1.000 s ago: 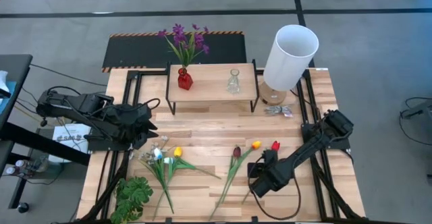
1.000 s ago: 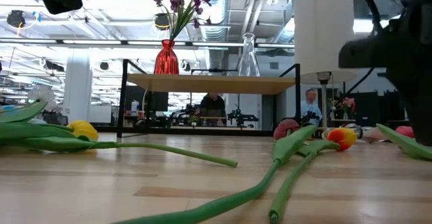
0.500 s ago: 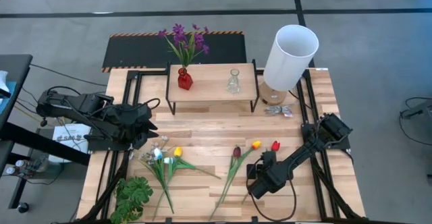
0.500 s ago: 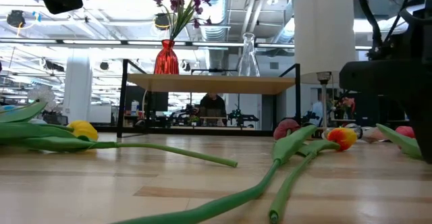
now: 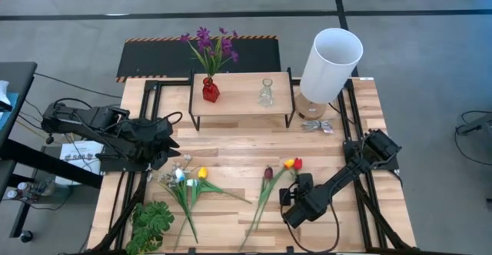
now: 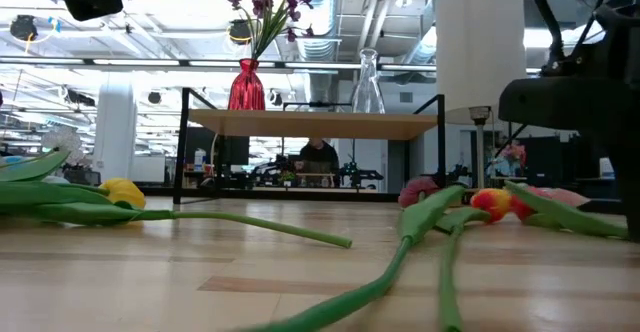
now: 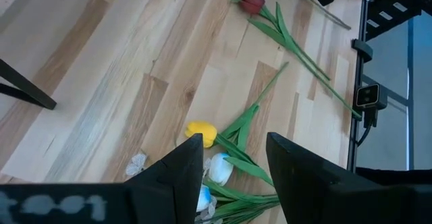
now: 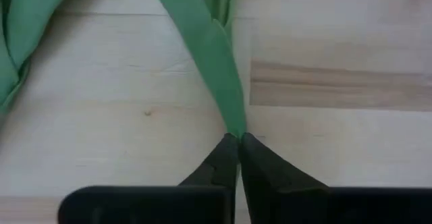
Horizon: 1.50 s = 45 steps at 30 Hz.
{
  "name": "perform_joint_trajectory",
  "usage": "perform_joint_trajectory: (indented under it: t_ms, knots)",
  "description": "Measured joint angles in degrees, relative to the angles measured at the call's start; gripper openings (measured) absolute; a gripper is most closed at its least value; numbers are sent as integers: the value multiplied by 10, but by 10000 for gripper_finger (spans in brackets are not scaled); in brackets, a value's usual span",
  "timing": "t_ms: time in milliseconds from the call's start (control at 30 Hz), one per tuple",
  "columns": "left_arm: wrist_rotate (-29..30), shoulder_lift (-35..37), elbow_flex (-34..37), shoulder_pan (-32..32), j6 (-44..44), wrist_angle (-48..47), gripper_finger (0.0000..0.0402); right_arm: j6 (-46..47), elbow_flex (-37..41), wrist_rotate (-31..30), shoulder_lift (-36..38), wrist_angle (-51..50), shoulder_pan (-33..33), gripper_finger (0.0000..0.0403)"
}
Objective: Pick and place flowers into a vace then onto a shelf
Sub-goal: Put the red flower into the red vase on the shelf
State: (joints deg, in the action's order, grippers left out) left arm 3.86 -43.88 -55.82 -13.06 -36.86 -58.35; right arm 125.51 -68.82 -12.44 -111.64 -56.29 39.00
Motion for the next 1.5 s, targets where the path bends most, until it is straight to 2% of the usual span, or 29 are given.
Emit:
perform_joint_trajectory:
  t_ms: [233, 467, 667, 833, 967, 1267, 1500]
  knots:
    - [0, 0, 0, 0, 2, 0, 151, -38, -23, -38, -1, -24, -1, 3]
    - [-3, 0, 0, 0, 11, 14, 151, -92, -101, -57, -1, -121, -1, 2]
    - [-25, 0, 0, 0, 31, 30, 151, -176, -184, -56, -1, -175, 4, 1]
    - [-39, 0, 0, 0, 47, 31, 151, -284, -253, -57, 0, -175, 14, 1]
    - [-55, 0, 0, 0, 76, 61, 151, -372, -299, -85, 0, -145, 20, 1]
    - [-110, 0, 0, 0, 167, 194, 151, -513, -339, -255, 0, 4, 14, 0]
    - [-153, 0, 0, 0, 203, 269, 151, -697, -339, -268, 0, 186, -15, 0]
